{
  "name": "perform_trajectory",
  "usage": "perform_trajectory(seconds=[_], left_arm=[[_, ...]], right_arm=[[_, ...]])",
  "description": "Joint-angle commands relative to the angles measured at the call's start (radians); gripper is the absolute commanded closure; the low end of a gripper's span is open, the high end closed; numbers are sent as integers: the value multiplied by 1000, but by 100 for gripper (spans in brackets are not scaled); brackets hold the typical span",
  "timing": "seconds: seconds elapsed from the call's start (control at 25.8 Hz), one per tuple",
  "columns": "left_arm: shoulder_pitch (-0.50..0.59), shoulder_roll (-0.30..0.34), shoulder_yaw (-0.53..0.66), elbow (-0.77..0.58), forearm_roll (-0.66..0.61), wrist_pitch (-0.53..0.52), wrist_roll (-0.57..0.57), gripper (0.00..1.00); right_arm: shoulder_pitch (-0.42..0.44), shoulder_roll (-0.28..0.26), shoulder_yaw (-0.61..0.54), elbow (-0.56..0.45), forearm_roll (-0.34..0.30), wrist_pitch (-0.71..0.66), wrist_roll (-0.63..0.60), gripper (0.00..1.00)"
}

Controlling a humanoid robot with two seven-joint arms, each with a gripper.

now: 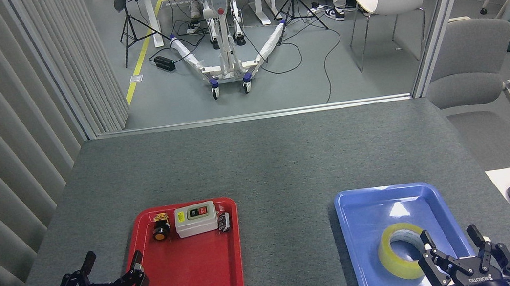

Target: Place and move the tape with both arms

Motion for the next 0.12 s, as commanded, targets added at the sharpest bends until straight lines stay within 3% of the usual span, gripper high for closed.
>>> perform_trajectory(seconds=[0.0, 0.08], left_arm=[[0, -8, -4, 9, 5, 1, -1, 0], [-2, -13, -2, 9, 5, 1, -3, 0]], right_arm=[[0, 0, 1, 1, 1, 0, 9, 1], [0, 0, 3, 3, 4, -3, 9, 1]])
